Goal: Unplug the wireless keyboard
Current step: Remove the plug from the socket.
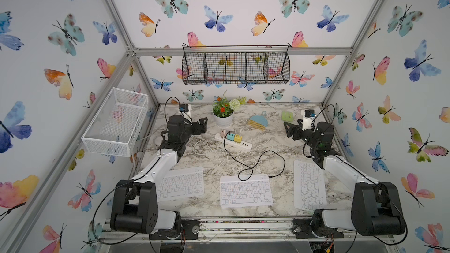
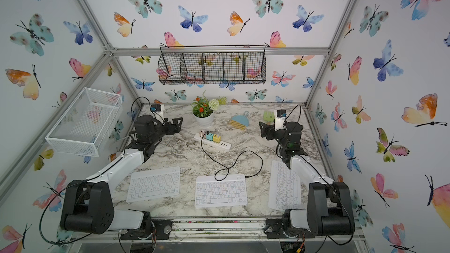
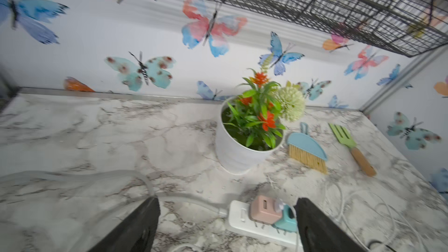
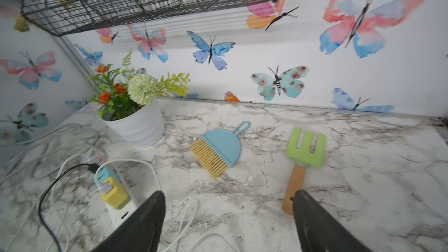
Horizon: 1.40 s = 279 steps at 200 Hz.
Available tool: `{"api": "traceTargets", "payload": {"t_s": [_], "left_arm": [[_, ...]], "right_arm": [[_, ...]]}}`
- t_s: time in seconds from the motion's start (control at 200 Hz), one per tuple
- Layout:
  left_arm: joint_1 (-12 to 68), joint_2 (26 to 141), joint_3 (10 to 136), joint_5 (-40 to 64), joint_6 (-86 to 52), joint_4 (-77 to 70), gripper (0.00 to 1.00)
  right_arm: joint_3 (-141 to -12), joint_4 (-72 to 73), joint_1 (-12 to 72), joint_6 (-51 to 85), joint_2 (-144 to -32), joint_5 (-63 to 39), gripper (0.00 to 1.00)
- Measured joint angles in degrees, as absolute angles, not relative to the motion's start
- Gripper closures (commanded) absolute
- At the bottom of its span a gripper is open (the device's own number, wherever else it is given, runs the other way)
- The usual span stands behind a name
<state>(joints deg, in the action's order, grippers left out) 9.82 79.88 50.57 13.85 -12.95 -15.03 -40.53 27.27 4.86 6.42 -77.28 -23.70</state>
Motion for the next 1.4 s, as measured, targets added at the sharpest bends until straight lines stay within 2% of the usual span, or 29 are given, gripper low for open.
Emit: {"api": "traceTargets", "payload": {"t_s": [0.17,0.31,0.661,1.131,1.397], "left_arm": [[13.3,82.4,50.8,18.2,-17.9,-12.4,0.11],[15.3,84.6,50.4,19.6,-22.5,-12.2,0.1],[18.7,90.9,50.3,20.4,-29.5,-14.0,0.08],[22.3,97.6,53.2,18.8,-32.8,-15.9,0.07],[25.7,99.8,53.7,13.8,-35.2,-16.9,0.13]], "right_arm": [[-40.4,27.6,6.2,5.7,-78.9,-33.3,0.22],[-40.6,27.1,10.5,2.6,-82.0,-36.7,0.22],[-50.9,19.4,22.4,-13.5,-94.9,-36.9,0.22],[-64.4,13.1,26.6,-30.6,-110.1,-34.2,0.23],[-68.5,12.0,27.3,-33.0,-114.8,-34.0,0.26]]}}
